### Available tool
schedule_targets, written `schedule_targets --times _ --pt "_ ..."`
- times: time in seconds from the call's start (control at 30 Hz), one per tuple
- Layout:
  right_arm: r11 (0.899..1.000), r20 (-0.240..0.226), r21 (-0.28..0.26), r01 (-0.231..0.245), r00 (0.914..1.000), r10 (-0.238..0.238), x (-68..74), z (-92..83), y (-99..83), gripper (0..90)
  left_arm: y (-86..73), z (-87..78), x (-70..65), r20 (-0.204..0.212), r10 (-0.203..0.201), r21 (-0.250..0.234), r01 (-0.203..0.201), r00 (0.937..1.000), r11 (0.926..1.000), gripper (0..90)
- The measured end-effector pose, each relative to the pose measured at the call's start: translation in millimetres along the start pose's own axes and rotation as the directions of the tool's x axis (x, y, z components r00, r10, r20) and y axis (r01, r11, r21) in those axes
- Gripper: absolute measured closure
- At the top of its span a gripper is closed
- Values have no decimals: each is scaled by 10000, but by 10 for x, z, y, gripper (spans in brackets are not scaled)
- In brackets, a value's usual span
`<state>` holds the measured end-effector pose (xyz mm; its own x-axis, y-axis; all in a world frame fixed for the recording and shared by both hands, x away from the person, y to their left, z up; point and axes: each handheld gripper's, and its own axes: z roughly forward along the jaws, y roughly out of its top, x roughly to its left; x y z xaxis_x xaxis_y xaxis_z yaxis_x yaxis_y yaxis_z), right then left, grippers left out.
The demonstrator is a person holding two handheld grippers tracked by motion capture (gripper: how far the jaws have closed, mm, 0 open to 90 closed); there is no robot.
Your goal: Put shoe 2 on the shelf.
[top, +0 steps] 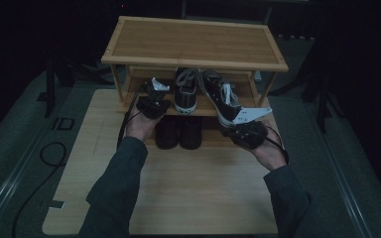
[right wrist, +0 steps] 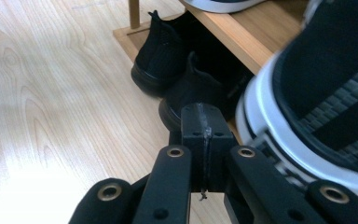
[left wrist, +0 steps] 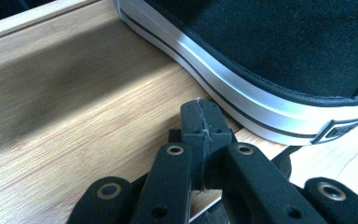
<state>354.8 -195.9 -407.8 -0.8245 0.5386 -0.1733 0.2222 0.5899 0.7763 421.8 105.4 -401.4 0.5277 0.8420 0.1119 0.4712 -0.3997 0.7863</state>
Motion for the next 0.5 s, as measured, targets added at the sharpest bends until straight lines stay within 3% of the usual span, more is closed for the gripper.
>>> schedule_targets --times 0.23,0.5 --pt "9997 260 -111 -229 9994 231 -91 -138 -93 898 -1 -1 -2 -9 0 10 0 10000 10000 900" --pt "9984 253 -173 -536 9982 540 -180 -221 -212 899 0 0 -2 -2 9 14 -9 10000 10000 900"
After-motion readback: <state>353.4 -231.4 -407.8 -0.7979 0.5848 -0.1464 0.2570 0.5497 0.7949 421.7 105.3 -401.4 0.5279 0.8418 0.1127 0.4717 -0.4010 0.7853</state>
